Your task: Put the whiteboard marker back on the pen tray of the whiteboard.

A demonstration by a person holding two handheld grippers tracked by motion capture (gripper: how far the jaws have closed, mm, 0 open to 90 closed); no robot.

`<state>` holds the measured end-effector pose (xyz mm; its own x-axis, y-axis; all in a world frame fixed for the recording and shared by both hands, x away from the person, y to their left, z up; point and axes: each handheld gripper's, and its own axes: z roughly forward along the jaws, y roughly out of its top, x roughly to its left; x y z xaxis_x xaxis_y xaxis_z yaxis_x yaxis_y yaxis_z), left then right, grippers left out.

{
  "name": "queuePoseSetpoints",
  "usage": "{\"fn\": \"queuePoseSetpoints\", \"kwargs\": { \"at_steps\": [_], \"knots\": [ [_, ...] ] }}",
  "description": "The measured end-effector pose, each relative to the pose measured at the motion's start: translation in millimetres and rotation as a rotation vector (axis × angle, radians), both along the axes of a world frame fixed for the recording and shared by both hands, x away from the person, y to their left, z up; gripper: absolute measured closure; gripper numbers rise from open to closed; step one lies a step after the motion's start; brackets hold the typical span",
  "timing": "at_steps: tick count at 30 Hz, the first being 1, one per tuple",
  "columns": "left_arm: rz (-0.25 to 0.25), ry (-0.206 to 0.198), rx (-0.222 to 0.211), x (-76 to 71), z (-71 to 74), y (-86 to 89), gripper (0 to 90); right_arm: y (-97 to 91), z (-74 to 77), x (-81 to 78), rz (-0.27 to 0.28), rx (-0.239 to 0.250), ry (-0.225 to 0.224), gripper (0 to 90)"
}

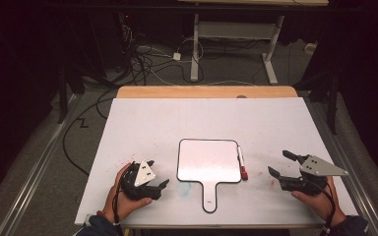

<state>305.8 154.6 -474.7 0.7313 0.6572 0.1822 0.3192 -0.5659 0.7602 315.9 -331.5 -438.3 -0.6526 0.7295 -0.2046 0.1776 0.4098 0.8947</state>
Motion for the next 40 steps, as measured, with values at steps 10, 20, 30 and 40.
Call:
{"fn": "queuePoseSetpoints", "kwargs": {
  "at_steps": [10,20,30,40],
  "knots": [
    [-0.027,-0.005,0.010,0.7,-0.4,-2.8,20.1,-6.1,-12.4,-0.1,-0.060,-0.013,0.022,24.9],
    [-0.035,-0.003,0.008,-0.2,-0.1,-2.6,20.1,-8.5,-8.1,-1.8,-0.082,-0.013,-0.001,25.0],
    [-0.005,0.007,-0.004,0.4,-0.3,3.7,20.1,-5.9,-9.2,3.3,-0.072,-0.021,0.004,24.4],
    [0.012,0.019,-0.034,2.6,0.5,5.0,20.1,0.5,-8.0,6.5,-0.043,-0.046,-0.010,22.7]
  ]
}}
